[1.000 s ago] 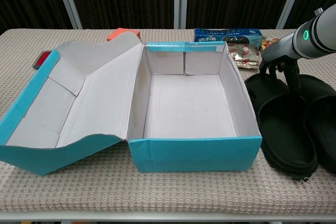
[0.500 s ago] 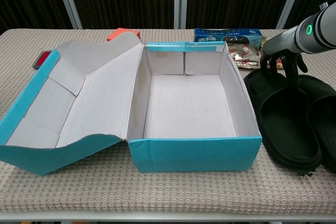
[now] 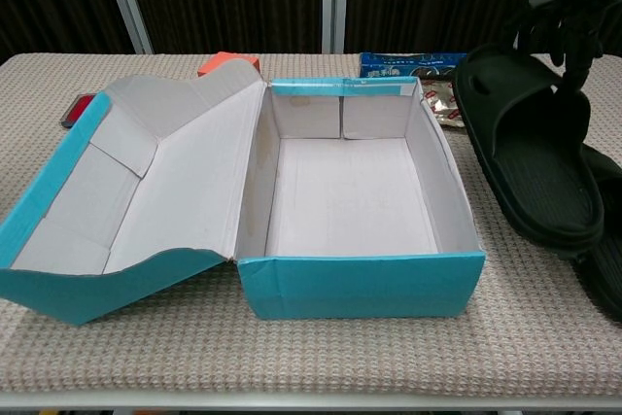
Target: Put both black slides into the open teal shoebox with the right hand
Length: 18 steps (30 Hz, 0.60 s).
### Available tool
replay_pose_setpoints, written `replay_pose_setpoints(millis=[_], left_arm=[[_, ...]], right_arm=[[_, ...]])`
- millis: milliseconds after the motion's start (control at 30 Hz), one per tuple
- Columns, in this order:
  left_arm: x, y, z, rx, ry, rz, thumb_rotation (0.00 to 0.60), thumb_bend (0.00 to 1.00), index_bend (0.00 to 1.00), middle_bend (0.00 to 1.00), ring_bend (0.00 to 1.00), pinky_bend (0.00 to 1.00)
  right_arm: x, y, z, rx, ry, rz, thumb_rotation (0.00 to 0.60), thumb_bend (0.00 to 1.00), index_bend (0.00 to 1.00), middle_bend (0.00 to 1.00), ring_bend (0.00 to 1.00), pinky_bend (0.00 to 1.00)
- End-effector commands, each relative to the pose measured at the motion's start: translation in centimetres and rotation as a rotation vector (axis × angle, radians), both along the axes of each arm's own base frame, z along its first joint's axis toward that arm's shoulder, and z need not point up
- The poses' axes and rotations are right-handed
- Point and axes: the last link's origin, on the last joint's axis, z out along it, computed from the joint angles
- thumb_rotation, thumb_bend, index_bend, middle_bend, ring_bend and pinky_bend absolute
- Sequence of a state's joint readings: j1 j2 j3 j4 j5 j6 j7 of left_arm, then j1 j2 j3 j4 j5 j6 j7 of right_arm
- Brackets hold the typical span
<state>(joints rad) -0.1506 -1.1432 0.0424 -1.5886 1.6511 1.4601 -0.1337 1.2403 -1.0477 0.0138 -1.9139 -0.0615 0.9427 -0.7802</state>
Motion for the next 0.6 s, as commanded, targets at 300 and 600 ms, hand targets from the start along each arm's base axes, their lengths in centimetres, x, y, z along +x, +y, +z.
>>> replay_pose_setpoints(millis=[300, 600], left_arm=[[0.6, 0.2, 0.0, -0.005, -0.004, -0.020, 0.600, 0.00, 0.11, 0.15, 0.01, 0.08], [0.1, -0.2, 0.5, 0.010, 0.004, -0.009, 0.600, 0.00, 0.11, 0.15, 0.01, 0.08]], right_arm=[[4.4, 3.0, 10.7, -0.205, -0.382, 0.154, 0.600, 0.12, 0.57, 0.49, 0.41, 0.59], [3.6, 3.0, 4.4, -0.086, -0.697, 0.225, 0.600, 0.09, 0.58, 0.49, 0.42, 0.60]])
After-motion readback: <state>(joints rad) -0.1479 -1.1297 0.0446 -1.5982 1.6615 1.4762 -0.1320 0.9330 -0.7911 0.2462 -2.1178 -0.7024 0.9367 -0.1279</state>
